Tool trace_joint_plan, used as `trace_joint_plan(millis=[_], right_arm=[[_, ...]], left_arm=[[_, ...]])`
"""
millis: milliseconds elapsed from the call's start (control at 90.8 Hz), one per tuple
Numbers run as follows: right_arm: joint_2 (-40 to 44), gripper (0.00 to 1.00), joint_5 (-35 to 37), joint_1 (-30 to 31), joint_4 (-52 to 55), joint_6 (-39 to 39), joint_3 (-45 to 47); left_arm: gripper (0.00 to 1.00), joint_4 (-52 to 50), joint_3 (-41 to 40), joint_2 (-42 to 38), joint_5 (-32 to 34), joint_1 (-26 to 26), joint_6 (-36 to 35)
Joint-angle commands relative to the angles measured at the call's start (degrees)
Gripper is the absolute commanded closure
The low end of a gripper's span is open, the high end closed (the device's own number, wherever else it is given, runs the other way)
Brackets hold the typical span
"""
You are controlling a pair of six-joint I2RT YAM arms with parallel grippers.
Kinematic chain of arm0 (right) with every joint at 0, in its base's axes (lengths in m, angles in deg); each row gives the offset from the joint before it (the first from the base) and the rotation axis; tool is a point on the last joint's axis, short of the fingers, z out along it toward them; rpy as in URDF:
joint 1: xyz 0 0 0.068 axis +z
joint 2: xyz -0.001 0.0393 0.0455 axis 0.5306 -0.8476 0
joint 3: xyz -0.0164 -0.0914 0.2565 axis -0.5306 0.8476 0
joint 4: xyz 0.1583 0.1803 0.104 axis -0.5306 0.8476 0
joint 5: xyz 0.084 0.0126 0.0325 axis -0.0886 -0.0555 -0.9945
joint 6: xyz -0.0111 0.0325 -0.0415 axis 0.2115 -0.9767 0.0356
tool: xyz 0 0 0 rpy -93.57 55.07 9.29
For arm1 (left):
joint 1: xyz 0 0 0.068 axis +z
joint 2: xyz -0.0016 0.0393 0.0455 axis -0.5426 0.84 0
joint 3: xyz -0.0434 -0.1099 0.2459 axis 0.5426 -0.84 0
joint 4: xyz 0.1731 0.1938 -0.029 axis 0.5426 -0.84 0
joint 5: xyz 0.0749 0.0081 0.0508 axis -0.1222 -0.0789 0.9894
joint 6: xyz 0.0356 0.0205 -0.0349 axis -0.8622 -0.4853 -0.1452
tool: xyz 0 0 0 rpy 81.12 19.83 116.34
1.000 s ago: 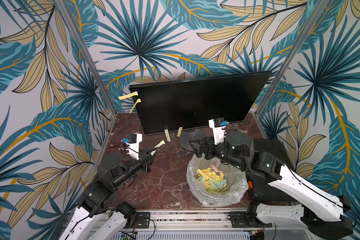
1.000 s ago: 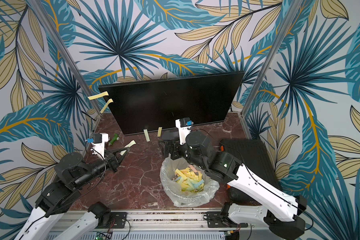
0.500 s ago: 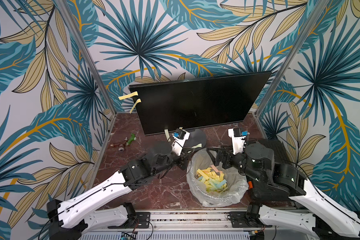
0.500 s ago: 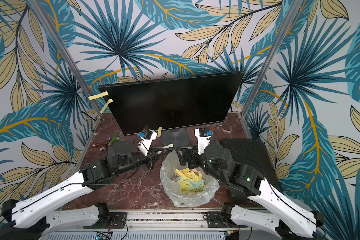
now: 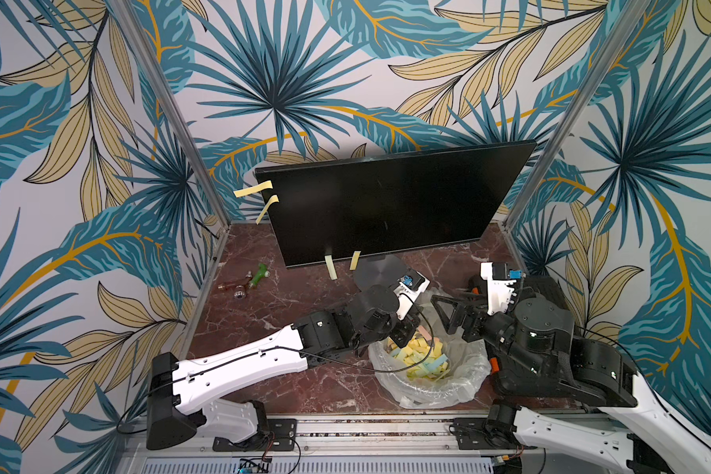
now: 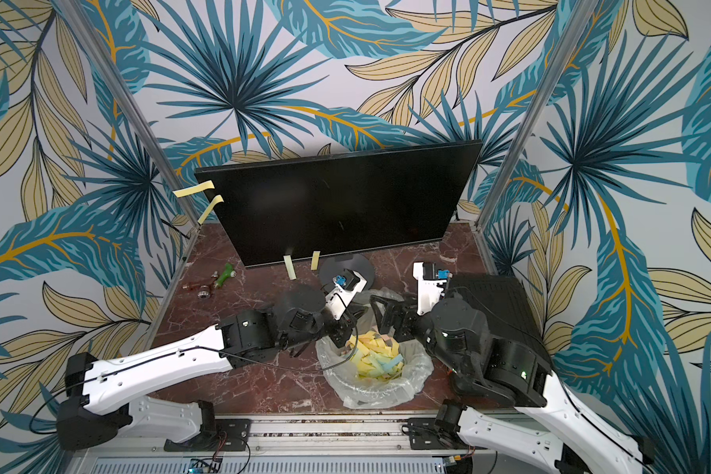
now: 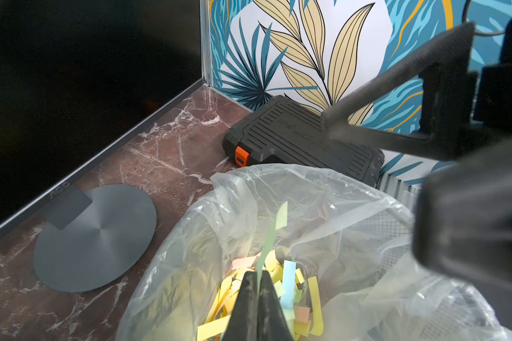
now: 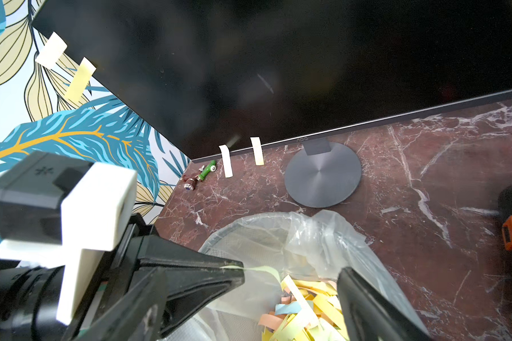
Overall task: Remove the sticky note from the monitor
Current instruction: Place the sticky note in the trash bin.
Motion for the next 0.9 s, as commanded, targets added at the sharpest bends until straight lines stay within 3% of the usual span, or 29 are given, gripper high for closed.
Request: trace_joint_plan(millis=[0, 187, 518, 573, 650, 892], right_arm=[[0.1, 0.07, 2.1, 0.3, 1.2, -0.6, 0.5], [0.1, 0.07, 2.7, 0.3, 1.2, -0.3, 0.5], [-0.6, 0.06, 3.1, 0.3, 0.9, 1.0, -0.8], [-1.1, 0.06, 3.0, 0.3, 0.7, 1.3, -1.3], [-2.1, 0.05, 2.3, 0.3, 0.1, 2.0, -2.0], [-7.8, 0.04, -2.5, 0.3, -4.0, 4.3, -4.7]], left_arm=[[0.83, -2.3, 1.9, -0.9, 2.3, -1.2, -1.5], [0.59, -1.5, 1.0, -1.9, 4.0, -2.1, -1.4], [0.31, 1.4, -0.6, -6.6, 11.6, -2.5, -3.8], [0.22, 1.9, -1.5, -8.2, 14.0, -2.5, -4.4], [0.02, 3.3, -3.6, -10.6, 17.7, -2.5, -5.5], [0.0, 6.6, -12.5, -19.7, 28.1, -0.4, -7.4]])
